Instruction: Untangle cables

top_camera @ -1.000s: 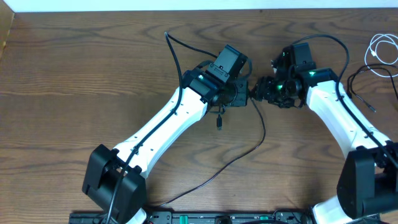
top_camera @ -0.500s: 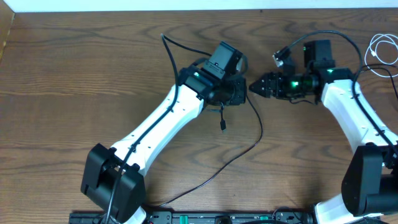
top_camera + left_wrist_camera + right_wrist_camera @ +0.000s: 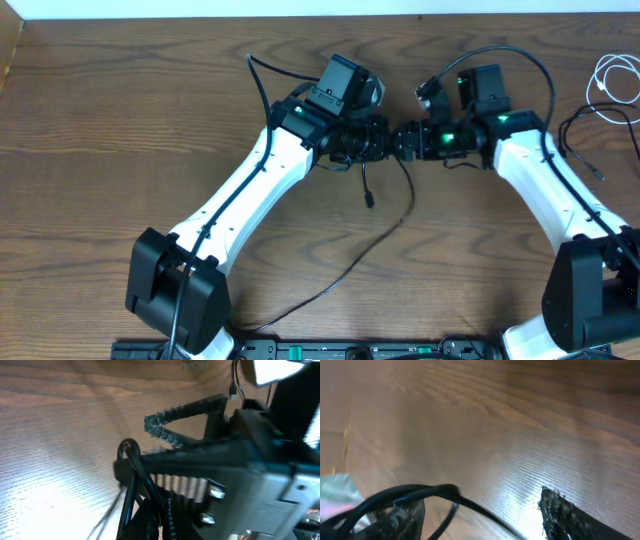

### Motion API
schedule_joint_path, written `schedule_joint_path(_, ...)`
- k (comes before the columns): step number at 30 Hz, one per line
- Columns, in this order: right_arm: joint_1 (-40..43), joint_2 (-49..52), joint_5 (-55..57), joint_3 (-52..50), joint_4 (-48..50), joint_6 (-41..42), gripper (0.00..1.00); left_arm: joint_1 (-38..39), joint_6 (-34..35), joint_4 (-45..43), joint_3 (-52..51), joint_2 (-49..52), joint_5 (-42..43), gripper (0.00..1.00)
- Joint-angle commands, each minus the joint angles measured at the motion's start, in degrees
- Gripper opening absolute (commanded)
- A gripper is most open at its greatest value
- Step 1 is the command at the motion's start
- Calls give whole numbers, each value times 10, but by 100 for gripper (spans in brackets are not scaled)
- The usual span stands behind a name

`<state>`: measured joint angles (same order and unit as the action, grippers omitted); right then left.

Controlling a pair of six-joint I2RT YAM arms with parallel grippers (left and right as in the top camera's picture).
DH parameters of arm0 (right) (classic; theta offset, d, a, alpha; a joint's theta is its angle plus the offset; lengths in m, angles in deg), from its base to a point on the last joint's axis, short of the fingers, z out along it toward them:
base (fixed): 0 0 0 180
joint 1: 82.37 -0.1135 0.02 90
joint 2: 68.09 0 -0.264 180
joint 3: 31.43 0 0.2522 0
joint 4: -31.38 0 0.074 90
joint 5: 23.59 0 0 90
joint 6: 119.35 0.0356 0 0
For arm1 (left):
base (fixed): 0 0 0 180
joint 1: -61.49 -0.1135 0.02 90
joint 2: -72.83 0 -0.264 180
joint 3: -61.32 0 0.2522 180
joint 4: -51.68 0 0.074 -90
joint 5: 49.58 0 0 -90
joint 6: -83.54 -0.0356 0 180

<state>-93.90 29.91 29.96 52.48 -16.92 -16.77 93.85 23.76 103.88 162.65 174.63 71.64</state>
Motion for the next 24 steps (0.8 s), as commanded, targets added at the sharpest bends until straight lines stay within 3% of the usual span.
schedule_joint_path(1, -10, -12, 150, 2, -11, 135, 69, -1, 14, -1, 3, 3, 34, 8)
schedule_joint_path(7, 4, -12, 186, -7, -42, 137, 68, -37, 25, -37, 3, 3, 145, 7)
schedule_joint_path(19, 58, -12, 215, -36, -96, 96, 63, -92, 30, -38, 3, 3, 148, 7)
schedule_joint_path(24, 66, -12, 180, -36, -87, 45, 63, -93, 2, -35, 3, 3, 135, 8)
